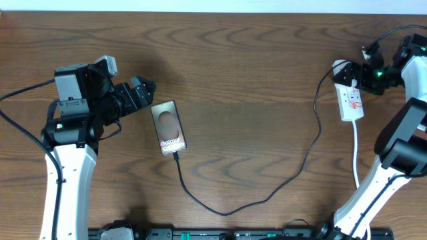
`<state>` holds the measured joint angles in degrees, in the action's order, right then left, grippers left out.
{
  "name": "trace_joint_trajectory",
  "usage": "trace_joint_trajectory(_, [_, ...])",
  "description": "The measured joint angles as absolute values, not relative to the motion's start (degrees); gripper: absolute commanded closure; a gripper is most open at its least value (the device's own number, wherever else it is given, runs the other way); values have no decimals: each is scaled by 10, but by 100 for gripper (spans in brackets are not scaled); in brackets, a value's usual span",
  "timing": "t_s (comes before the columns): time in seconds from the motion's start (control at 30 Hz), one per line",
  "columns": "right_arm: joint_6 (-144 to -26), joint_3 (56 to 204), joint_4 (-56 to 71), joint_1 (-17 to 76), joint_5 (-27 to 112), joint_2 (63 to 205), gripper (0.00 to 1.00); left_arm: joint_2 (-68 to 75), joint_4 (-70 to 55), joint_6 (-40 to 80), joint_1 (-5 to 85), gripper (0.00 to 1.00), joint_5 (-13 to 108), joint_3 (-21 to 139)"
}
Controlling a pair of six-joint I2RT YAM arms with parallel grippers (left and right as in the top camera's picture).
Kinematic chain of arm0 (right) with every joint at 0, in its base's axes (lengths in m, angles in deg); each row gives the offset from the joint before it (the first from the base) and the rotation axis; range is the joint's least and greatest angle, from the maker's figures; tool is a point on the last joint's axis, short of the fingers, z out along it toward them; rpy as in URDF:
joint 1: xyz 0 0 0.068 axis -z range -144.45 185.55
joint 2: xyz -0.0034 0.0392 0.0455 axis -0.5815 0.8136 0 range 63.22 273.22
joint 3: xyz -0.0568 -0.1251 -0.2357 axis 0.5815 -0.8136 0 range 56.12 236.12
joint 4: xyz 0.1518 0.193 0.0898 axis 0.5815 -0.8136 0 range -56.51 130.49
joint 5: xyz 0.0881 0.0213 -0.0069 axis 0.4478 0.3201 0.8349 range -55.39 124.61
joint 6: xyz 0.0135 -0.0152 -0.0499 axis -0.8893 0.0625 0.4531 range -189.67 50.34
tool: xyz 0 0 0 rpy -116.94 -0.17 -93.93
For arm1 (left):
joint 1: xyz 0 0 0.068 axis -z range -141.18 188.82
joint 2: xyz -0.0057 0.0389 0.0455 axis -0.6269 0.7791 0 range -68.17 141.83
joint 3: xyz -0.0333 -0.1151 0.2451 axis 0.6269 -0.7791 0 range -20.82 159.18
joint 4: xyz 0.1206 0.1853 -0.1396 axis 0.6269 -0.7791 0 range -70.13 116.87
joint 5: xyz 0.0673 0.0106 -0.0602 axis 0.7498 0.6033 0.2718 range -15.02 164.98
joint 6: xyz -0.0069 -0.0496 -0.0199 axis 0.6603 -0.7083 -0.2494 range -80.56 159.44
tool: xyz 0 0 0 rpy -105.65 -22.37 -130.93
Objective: Plug charger to phone and switch on socket
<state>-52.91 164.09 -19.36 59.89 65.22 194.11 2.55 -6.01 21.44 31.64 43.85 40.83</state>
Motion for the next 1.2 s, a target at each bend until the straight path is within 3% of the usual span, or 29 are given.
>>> trace_joint_trajectory(0.83, [-559, 1668, -202, 578, 609, 1960, 1, 25, -61, 214, 316, 7, 438, 408])
trace_joint_trajectory(1.2, [-570, 1757, -287, 592, 609, 1988, 1, 25, -68, 214, 316, 7, 438, 408])
